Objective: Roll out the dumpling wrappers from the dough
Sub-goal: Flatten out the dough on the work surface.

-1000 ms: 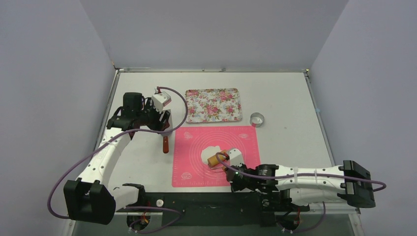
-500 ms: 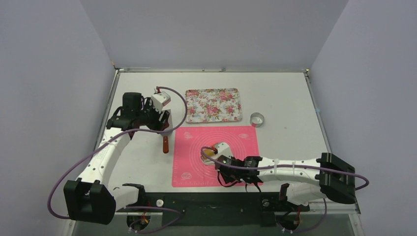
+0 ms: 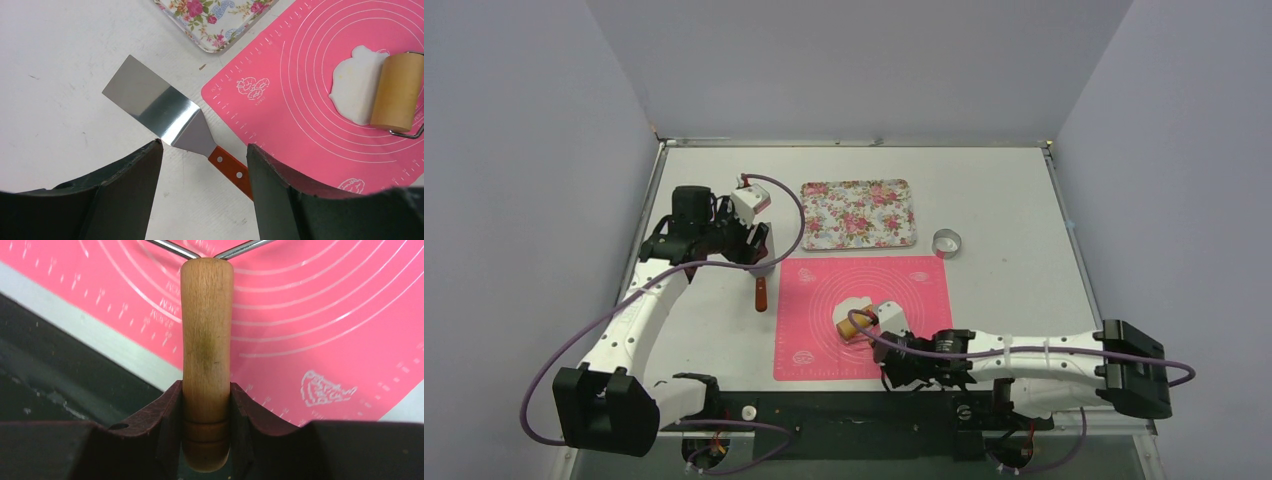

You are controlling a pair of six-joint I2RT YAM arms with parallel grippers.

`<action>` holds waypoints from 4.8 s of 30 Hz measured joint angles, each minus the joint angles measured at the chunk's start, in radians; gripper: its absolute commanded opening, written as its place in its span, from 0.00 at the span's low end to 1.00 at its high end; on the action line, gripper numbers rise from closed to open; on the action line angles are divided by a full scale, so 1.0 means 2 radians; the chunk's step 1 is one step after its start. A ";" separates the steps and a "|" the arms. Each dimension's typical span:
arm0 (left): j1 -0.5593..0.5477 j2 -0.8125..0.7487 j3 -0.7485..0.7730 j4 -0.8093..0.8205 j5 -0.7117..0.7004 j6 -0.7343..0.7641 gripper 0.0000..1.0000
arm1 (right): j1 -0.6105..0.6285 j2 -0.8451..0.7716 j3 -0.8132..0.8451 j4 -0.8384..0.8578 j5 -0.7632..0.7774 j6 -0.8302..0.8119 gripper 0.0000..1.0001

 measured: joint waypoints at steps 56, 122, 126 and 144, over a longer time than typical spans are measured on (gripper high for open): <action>0.009 0.000 0.010 -0.005 0.009 0.000 0.61 | -0.013 0.043 0.071 -0.092 -0.017 -0.067 0.00; 0.016 0.006 0.020 -0.009 0.003 0.011 0.61 | -0.119 0.165 0.139 -0.067 -0.084 -0.176 0.00; 0.016 0.006 0.020 -0.009 0.003 0.011 0.61 | -0.125 0.183 0.145 -0.055 -0.086 -0.192 0.00; 0.019 0.007 0.028 -0.010 0.003 0.010 0.61 | -0.091 0.114 0.080 -0.076 -0.103 -0.117 0.00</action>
